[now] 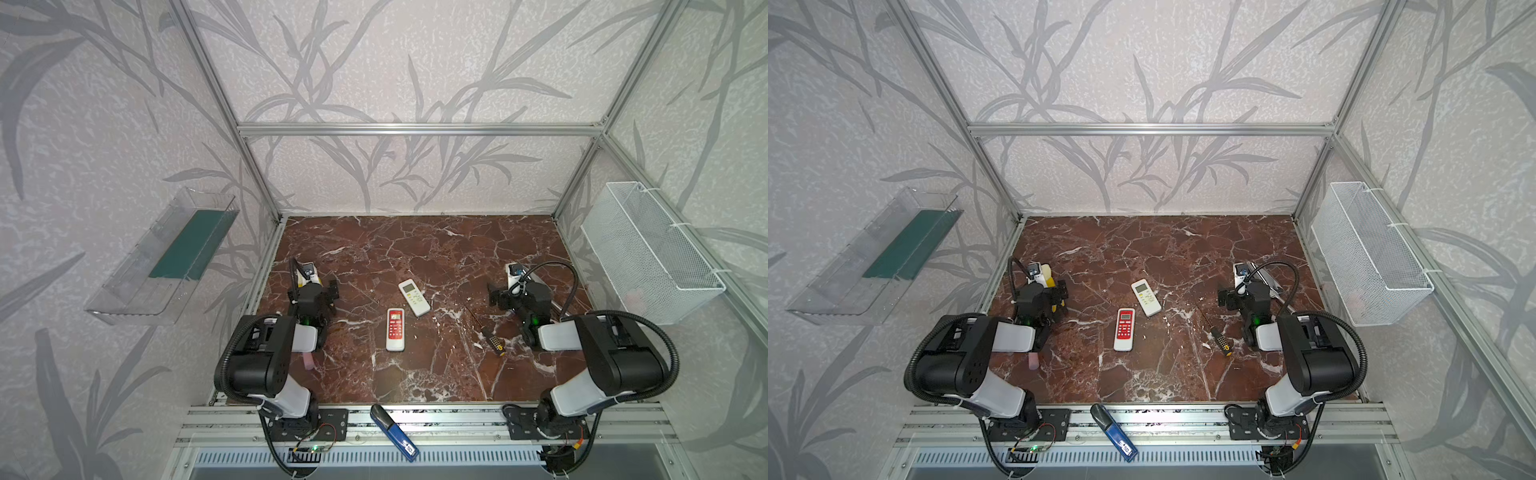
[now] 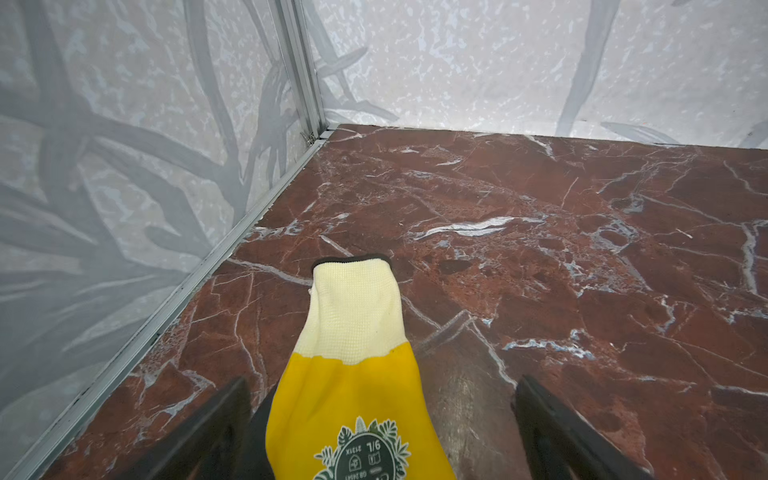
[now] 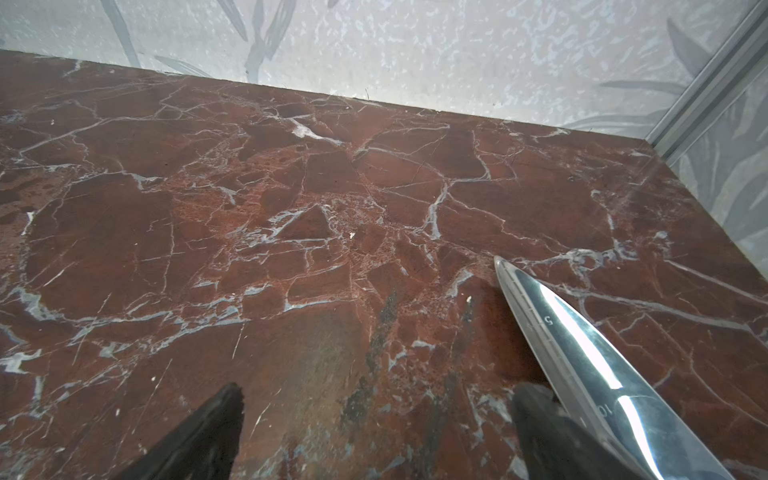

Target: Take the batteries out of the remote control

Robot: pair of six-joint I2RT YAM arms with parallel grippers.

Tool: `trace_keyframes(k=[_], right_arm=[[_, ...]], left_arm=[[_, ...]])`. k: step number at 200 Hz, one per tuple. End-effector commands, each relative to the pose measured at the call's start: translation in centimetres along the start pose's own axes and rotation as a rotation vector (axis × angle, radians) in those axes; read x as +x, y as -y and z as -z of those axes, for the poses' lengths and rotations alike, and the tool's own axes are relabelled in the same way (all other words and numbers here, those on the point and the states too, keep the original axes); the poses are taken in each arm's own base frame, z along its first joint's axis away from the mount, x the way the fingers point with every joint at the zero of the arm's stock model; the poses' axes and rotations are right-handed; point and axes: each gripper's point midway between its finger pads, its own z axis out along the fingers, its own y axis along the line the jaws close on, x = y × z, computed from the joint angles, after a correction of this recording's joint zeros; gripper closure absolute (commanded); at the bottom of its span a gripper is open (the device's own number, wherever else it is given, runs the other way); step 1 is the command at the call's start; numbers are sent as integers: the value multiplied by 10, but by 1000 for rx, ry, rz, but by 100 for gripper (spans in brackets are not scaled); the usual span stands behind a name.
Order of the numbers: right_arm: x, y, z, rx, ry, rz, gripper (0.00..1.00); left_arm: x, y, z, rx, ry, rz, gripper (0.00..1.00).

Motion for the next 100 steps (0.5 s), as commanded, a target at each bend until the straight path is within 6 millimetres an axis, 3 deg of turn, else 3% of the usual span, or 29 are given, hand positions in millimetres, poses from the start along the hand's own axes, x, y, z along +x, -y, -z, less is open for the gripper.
trace_keyframes(k=[1,100], right_arm=[[-18,-1,-4,-5,57,13,1],[-18,0,-4,-5,54,9,1]], left_arm=[[-8,1,-3,-2,27,-8,1],[-9,2,-3,0,27,-7,0]])
